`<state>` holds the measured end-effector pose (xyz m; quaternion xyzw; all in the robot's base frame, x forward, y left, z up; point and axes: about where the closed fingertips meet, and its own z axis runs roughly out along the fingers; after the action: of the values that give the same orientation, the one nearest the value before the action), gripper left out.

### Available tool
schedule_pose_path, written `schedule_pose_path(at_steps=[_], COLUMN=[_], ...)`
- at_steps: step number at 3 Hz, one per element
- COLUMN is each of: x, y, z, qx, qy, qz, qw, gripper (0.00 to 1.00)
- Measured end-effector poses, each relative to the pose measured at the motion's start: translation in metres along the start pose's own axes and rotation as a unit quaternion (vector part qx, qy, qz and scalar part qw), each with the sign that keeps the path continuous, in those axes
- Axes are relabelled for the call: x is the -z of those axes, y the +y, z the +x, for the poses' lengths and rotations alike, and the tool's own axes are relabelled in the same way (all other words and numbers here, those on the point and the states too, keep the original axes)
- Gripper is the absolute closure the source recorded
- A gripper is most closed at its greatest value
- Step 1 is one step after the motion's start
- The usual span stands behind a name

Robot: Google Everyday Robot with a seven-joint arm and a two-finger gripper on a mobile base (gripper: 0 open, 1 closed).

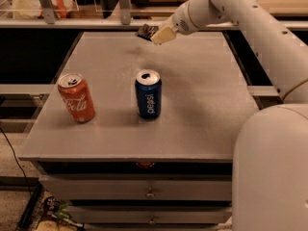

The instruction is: Move rxbar chocolate near pepsi can

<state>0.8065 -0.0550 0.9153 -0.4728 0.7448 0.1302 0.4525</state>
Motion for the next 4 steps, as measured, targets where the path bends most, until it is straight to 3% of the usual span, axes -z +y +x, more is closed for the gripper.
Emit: schedule_pose_path(at_steps=[2, 3, 4], x=[0.033, 0.060, 0.093], y=[0.028, 0.035, 0.042], z=[0.049, 0.076, 0.091], qx=[0.010, -0.002, -0.010], qy=[0.037, 0.056, 0.070], qz=[-0.057, -0.059, -0.044], qw=[0.9976, 0.9966, 0.9965], gripper=[1.00, 1.00, 1.00])
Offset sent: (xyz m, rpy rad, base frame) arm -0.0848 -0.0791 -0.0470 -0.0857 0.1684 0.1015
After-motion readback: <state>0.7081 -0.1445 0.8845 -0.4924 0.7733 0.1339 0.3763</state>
